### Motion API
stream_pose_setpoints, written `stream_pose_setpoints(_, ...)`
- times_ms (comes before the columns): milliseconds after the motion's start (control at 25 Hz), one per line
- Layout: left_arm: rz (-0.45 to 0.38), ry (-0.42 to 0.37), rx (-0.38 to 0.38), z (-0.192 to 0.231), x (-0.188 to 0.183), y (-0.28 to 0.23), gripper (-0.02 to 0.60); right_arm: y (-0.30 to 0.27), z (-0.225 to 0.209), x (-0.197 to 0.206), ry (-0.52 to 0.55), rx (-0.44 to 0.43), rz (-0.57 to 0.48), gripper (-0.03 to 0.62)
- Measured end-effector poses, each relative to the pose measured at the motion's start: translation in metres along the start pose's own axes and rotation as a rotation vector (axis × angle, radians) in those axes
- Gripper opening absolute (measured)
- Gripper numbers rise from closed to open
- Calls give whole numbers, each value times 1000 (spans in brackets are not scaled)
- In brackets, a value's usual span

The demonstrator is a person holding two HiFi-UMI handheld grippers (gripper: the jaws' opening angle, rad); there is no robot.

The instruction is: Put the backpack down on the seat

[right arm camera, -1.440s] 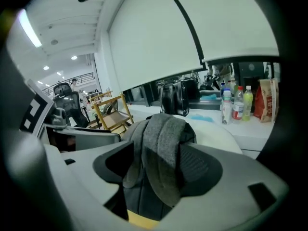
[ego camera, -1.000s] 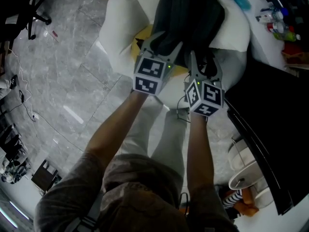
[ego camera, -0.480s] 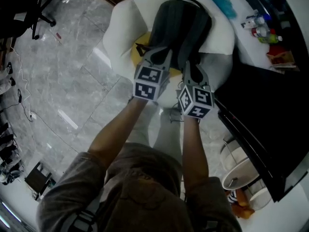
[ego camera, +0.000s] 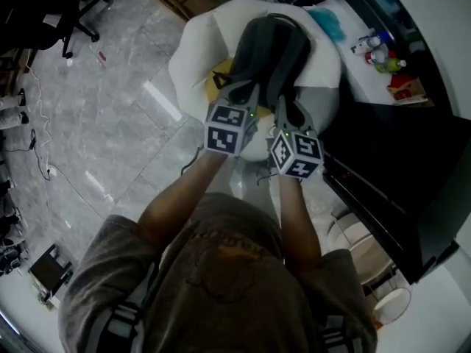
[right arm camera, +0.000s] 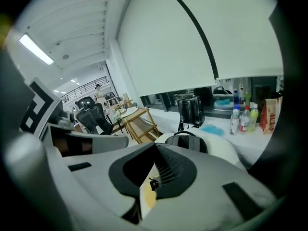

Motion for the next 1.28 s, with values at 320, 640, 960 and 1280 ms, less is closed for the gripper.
stream_pose_setpoints(320,-55,8,50,-30,-18,60,2,50,23,-35,14,-91,-59,0)
stream_pose_setpoints(640,-58,-38,125,-51,-31,110,2,98,44,-61,68,-219,-94,0)
stream_pose_setpoints(960,-137,-161,210,-81,-54,145,2,138,56,-91,136,-352,-216,0)
stream_pose_setpoints(1280,-212,-227,276,-101,-68,177,2,179,55,-113,177,-433,-334,0)
Point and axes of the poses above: the fingertips, and each gripper's own axes: y backward along the fingers, z to its left, x out of its underside, the point moved 9 cm from there along y, backward along the fingers, and after that the axes turned 7 degrees about y, right-handed, at the moved point
